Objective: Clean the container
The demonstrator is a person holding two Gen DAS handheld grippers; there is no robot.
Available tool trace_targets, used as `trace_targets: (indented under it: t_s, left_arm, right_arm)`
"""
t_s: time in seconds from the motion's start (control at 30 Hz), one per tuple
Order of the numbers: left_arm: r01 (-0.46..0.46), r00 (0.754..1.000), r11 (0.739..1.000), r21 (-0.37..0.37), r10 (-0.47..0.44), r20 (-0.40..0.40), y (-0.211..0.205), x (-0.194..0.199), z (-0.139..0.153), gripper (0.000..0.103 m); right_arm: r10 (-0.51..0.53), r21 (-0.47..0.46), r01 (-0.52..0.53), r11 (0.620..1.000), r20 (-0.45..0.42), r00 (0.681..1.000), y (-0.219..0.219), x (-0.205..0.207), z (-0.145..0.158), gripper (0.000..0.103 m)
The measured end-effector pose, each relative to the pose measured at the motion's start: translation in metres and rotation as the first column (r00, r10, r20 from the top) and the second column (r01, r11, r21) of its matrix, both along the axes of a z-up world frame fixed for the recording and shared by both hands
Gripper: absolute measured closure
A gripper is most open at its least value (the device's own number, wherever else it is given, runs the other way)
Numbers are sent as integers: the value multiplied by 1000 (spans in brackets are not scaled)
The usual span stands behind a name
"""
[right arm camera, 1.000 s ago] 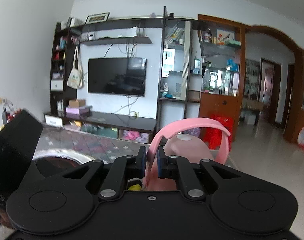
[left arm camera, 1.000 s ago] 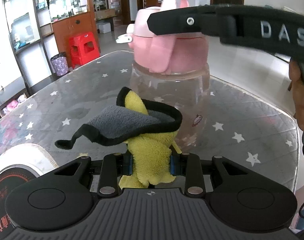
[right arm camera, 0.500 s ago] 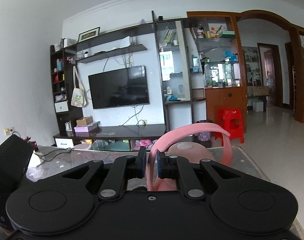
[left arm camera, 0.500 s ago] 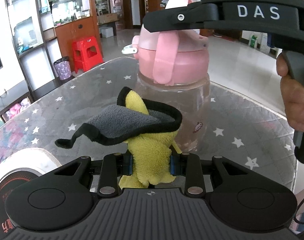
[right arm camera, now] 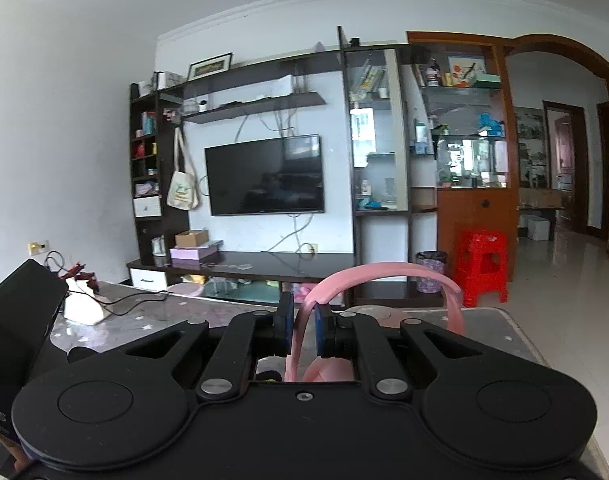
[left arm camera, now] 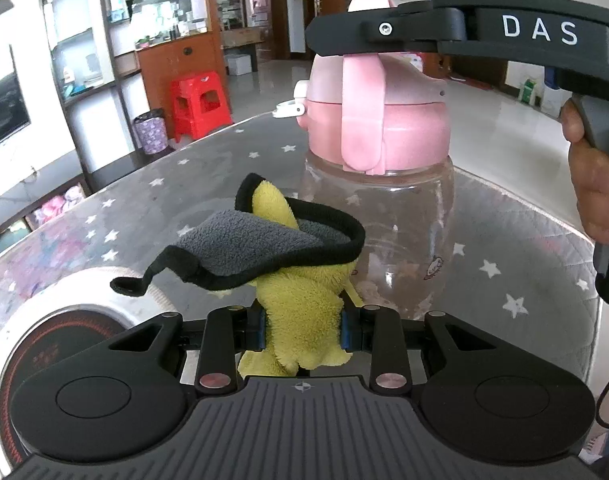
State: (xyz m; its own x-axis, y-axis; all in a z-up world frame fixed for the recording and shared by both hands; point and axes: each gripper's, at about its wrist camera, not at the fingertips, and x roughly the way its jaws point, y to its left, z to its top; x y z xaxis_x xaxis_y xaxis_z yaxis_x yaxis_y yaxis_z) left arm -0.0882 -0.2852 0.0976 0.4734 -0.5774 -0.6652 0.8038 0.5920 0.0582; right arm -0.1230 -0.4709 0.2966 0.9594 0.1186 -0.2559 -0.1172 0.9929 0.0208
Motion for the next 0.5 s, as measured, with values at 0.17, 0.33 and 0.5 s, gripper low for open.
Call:
trace_targets:
  t_s: [0.17, 0.33, 0.5]
  left_arm:
    - [-52, 999, 999, -8, 52, 12, 25, -2, 5, 71]
    - [-121, 992, 993, -10, 121, 24, 55, -4, 12, 71]
    - [-175, 984, 985, 0, 175, 34, 79, -5, 16, 71]
  right_arm:
    - [45, -12, -45, 999, -1, 999, 19, 3, 0, 91]
    - [119, -28, -119, 992, -10, 993, 45, 10, -1, 91]
    - [191, -39, -192, 981, -17, 981, 70, 16, 1, 90]
